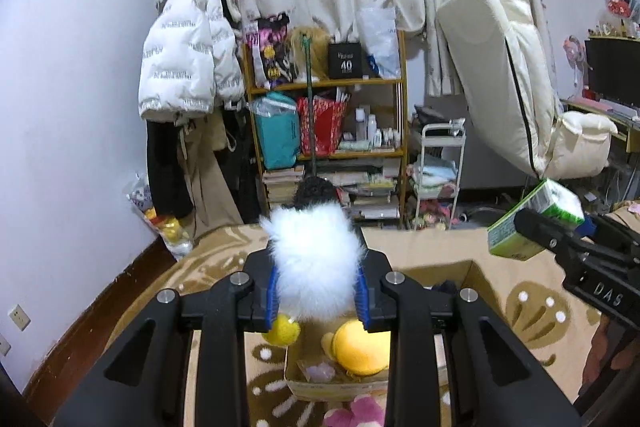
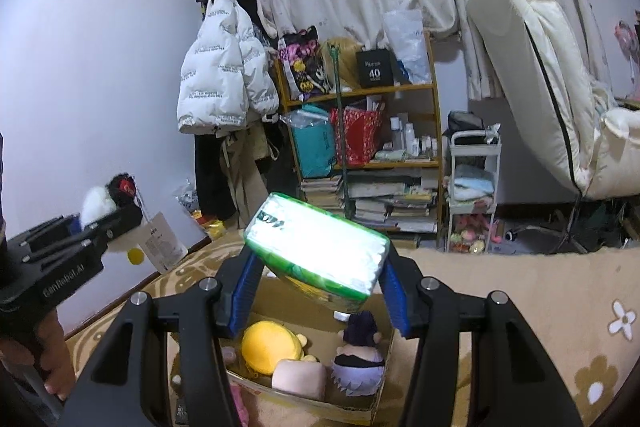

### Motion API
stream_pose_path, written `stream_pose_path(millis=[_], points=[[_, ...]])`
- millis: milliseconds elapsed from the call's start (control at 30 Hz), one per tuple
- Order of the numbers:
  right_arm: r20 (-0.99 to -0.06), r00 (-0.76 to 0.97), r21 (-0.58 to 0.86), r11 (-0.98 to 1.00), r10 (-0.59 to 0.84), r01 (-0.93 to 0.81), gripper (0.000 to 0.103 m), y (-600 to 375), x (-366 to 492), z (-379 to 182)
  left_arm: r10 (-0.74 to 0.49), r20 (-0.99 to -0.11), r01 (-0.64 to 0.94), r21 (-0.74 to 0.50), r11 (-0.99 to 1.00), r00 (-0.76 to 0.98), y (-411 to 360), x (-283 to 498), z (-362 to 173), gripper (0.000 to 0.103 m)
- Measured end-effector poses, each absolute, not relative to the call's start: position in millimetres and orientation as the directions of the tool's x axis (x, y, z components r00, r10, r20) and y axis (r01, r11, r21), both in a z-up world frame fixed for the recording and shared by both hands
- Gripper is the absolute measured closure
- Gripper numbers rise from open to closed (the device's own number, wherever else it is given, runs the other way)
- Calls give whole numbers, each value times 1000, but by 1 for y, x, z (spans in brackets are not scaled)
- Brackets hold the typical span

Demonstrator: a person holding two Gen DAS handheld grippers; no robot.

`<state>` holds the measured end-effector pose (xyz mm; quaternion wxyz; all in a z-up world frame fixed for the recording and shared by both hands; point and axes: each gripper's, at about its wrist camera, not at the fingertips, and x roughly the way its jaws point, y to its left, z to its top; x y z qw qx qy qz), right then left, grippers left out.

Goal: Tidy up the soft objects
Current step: 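Lift the green tissue pack over the box with the right tool while the left tool lifts the fluffy plush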

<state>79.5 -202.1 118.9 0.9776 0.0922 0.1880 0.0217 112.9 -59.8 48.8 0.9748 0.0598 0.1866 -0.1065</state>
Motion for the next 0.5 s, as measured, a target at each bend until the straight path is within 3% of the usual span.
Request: stream_pose_path(millis=[500], points=[[-439, 892, 218, 976, 105, -7, 46, -204, 107, 71, -184, -457, 232, 51, 971, 870, -55, 142, 10, 75]])
